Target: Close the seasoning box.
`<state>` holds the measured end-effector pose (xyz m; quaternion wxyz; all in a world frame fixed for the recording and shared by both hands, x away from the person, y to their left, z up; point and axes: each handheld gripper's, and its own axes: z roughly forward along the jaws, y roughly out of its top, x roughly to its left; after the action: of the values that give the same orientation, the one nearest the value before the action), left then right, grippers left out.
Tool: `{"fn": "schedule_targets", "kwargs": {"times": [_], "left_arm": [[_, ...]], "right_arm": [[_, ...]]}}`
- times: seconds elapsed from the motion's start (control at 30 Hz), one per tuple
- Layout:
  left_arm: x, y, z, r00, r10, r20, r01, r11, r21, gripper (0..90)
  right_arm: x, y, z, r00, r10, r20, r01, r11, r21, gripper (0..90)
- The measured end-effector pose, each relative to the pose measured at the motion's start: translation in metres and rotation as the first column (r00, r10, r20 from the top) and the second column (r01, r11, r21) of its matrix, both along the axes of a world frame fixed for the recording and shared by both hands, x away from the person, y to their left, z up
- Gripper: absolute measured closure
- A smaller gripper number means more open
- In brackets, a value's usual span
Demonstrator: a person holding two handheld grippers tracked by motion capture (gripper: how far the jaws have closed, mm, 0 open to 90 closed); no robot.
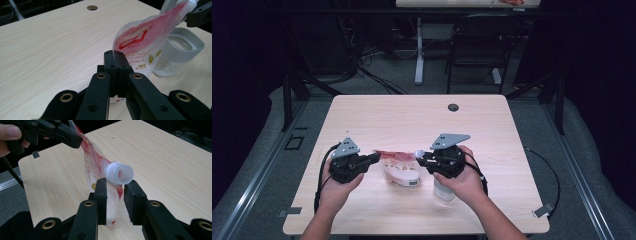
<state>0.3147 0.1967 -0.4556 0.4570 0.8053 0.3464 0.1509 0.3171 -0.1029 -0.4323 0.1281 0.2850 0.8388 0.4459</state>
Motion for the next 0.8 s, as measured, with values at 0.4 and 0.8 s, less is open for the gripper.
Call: {"fn": "schedule_targets", "kwargs": {"times": [0.4,0.8], "left_arm": [[-0.002,0.005,0.000,0.9999,-0.014,-0.005,0.014,0.9997,-0.020,88.5],[-0.006,0.004,0.002,0.9992,-0.037,-0.014,0.036,0.9990,-0.027,89.9]], "right_arm": [[-0.001,-0.003,0.005,0.9994,0.033,-0.011,-0.033,0.999,-0.012,68.5],[-0.008,-0.008,0.028,0.9983,0.048,0.032,-0.047,0.998,-0.039,66.8]]}}
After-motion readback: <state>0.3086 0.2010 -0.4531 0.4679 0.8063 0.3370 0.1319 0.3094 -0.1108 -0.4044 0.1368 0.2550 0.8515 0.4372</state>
